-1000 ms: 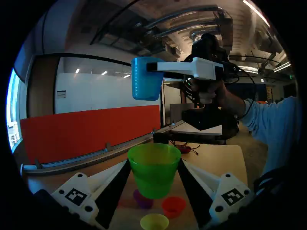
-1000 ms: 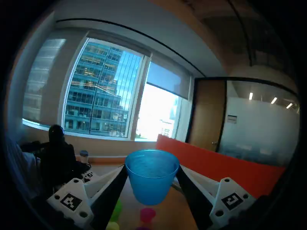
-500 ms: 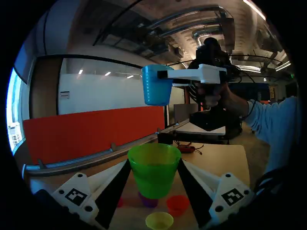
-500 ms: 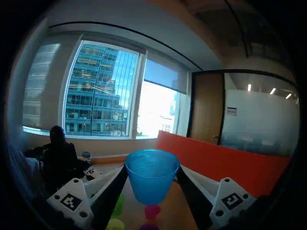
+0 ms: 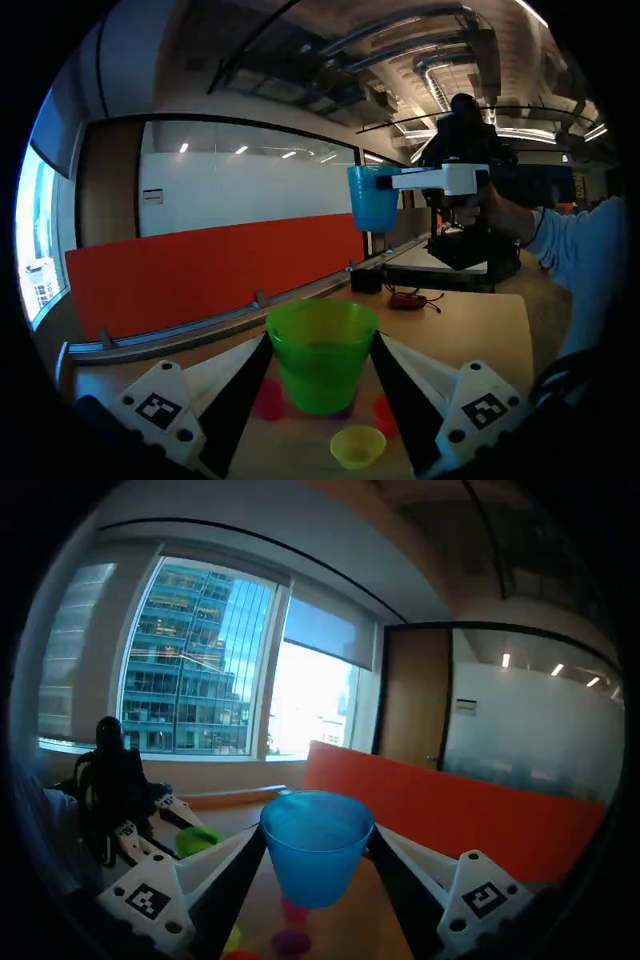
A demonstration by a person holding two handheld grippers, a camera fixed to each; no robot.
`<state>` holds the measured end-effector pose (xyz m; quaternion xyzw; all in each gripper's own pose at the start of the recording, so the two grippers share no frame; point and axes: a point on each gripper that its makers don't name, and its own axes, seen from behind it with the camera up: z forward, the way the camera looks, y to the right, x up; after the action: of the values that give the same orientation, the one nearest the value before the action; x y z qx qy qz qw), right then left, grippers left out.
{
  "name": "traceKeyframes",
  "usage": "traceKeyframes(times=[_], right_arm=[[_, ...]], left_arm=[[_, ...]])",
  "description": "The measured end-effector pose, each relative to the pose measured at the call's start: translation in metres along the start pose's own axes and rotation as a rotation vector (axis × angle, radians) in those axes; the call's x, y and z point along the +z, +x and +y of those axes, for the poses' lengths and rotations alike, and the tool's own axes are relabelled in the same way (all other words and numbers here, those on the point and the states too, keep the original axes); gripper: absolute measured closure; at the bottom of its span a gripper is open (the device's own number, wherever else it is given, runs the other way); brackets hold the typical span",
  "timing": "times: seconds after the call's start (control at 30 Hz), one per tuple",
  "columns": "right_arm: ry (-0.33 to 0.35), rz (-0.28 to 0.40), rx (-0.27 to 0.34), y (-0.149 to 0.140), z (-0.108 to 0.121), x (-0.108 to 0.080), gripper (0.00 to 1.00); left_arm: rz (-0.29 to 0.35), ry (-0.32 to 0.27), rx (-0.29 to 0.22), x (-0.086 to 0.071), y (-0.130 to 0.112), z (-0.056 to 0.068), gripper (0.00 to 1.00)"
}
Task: Pour water
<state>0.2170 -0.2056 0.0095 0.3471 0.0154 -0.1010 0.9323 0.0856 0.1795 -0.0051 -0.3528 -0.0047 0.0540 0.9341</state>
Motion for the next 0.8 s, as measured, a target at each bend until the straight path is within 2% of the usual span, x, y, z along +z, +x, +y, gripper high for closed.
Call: traceKeyframes(times=[0.3, 0.5, 0.8], right_arm=[[-0.046, 0.0, 0.014, -0.016, 0.02, -0.021, 0.09], [-0.068, 0.018, 0.013, -0.021, 0.029, -0.028, 0.09], [-0.047, 0.005, 0.022, -0.042, 0.026, -0.029, 0.09]], left_arm=[[-0.017, 0.043, 0.006, -0.014, -0.005, -0.016, 0.15], [-0.028, 0.054, 0.01, -0.018, -0.011, -0.019, 0.15], [-0.056, 0.064, 0.012, -0.025, -0.024, -0.022, 0.15]])
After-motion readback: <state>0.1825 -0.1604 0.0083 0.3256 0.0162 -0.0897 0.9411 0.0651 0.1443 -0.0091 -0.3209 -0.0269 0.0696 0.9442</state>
